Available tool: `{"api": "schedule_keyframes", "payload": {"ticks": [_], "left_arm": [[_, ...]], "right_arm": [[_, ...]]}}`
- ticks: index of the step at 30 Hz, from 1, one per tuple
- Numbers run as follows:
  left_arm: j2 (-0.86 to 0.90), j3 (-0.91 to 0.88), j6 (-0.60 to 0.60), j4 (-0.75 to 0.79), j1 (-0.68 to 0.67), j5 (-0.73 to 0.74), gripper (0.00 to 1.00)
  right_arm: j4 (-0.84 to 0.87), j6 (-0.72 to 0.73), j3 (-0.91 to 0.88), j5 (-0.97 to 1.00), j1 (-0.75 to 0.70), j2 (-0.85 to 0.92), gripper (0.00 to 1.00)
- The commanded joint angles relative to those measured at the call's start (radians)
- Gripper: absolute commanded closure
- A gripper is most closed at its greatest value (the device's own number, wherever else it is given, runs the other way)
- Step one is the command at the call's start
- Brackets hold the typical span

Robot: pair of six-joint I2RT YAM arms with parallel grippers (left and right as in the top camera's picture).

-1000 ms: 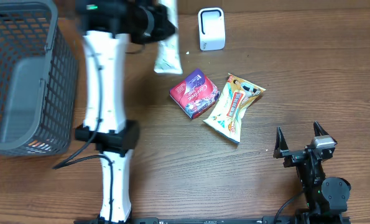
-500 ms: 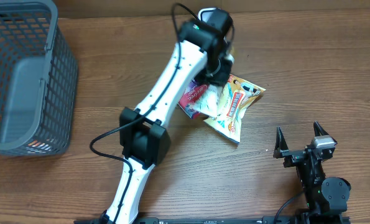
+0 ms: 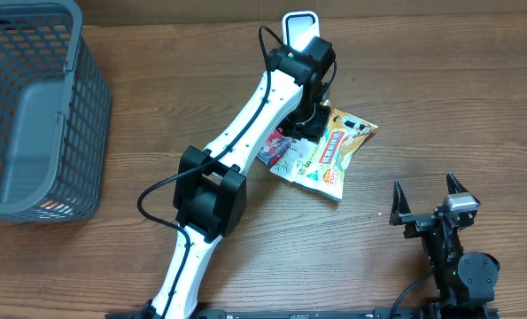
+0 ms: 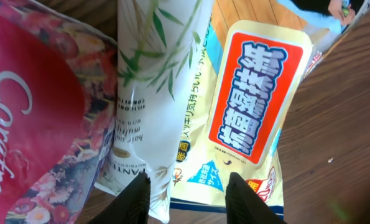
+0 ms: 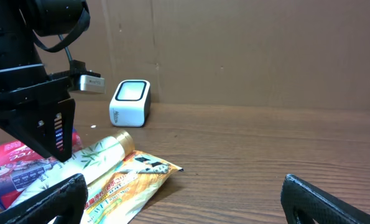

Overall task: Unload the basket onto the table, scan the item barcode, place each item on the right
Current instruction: 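Carry the spray can over the table near the scanner, then release the spray can onto the pouch and retract the left arm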

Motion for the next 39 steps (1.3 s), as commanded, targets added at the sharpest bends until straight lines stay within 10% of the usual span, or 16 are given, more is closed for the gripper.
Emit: {"api": "schedule_keyframes", "payload": {"ticks": [1,13,24,26,39], "left_arm": [[-0.037,0.035,0.005,-0.032,0.014,0.0,0.69],[-0.039,0.581,0.01,-0.304,0.105,-0.005,0.67],[-0.255,0.642,0.006,-0.304,0.37,0.037,0.45],[-0.324,0.642,0.002,-0.304,0.462,0.04,0.0],[-0.395,0.515,-0.069,-0.304,1.044,0.226,0.0]], "right_arm": [[0.004,0.0,-0.01,0.01,-0.008,-0.01,0.0],[0.004,0.0,-0.01,0.01,-0.008,-0.01,0.0],[0.004,0.0,-0.01,0.01,-0.008,-0.01,0.0],[0.004,0.0,-0.01,0.01,-0.008,-0.01,0.0],[0.004,0.0,-0.01,0.01,-0.008,-0.01,0.0]]}}
